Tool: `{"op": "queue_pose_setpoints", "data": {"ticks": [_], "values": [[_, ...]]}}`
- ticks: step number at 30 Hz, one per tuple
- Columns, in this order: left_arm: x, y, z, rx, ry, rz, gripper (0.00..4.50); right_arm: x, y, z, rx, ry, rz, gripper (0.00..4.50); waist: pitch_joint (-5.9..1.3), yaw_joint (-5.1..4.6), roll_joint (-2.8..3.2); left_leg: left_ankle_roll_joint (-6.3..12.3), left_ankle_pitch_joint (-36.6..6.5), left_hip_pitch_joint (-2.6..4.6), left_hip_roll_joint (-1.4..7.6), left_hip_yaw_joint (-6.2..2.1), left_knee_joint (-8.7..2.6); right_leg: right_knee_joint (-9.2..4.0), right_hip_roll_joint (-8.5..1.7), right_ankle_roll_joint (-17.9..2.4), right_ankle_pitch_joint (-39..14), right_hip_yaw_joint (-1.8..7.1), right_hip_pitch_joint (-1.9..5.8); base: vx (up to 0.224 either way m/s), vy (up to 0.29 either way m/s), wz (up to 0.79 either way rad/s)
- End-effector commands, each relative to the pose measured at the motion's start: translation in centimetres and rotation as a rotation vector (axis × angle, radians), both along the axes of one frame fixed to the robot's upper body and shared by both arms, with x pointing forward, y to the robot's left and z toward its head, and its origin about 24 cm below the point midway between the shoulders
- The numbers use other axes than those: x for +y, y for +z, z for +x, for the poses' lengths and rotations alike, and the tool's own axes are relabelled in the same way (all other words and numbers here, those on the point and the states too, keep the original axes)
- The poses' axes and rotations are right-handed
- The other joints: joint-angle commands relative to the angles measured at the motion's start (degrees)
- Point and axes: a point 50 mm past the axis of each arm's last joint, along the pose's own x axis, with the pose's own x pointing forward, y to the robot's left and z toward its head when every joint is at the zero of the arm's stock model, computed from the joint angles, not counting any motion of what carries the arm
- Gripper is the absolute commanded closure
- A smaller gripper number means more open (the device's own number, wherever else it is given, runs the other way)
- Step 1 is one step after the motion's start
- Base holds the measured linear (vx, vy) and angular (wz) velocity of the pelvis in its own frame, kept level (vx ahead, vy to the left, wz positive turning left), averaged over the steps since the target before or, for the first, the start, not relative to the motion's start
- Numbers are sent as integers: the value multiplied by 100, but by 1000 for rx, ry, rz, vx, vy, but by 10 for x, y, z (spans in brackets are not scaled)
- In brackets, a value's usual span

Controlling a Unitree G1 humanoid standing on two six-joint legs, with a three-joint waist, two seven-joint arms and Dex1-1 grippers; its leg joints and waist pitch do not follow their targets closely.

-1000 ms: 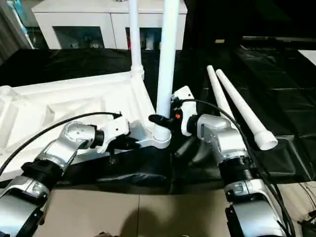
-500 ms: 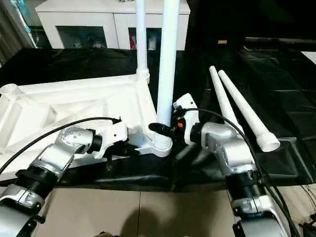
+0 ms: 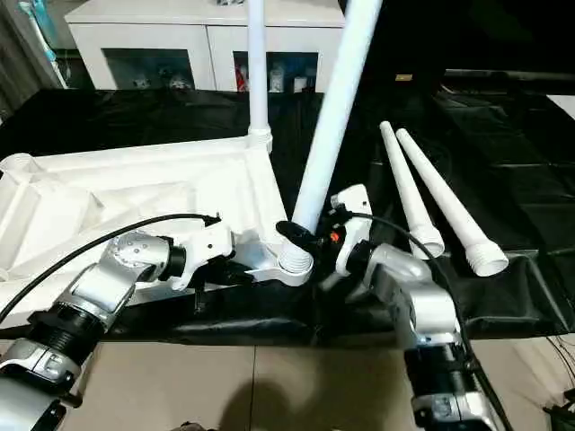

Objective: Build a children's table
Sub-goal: Insert table leg to table base

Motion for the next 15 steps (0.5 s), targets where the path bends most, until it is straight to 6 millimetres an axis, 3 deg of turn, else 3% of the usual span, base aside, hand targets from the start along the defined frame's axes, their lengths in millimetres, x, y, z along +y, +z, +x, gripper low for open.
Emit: {"op": "queue_pose_setpoints", "data": {"ticks": [1, 3, 4, 6, 15], "values": [[-1, 9, 4, -32, 5, -27, 450, -8, -29, -12, 84, -67, -59, 265, -401, -17, 18, -7, -1724, 113, 159, -36, -483, -393, -162, -1195, -1289, 184, 222, 0, 0, 0], [-1, 8, 5, -35, 11, -26, 450, -8, -30, -14, 66, -75, -67, 265, -392, -31, 23, -16, -1861, 115, 153, -44, -500, -408, -152, -1172, -1371, 172, 224, 0, 0, 0], [-1, 8, 5, -36, 13, -25, 450, -8, -30, -15, 59, -82, -62, 265, -385, -41, 60, -30, -1974, 121, 151, -53, -506, -414, -157, -1164, -1497, 172, 218, 0, 0, 0], [-1, 9, 7, -41, 24, -27, 450, -5, -30, -18, 17, -91, -75, 265, -375, -40, 48, -55, -2123, 143, 152, -43, -505, -459, -159, -1119, -1701, 179, 190, 0, 0, 0], [-1, 11, 11, -45, 33, -25, 450, 4, -42, -29, 12, -33, -176, 265, -379, -43, 51, -6, -2037, 111, 146, -54, -530, -462, -151, -1058, -1682, 173, 219, 0, 0, 0]]}}
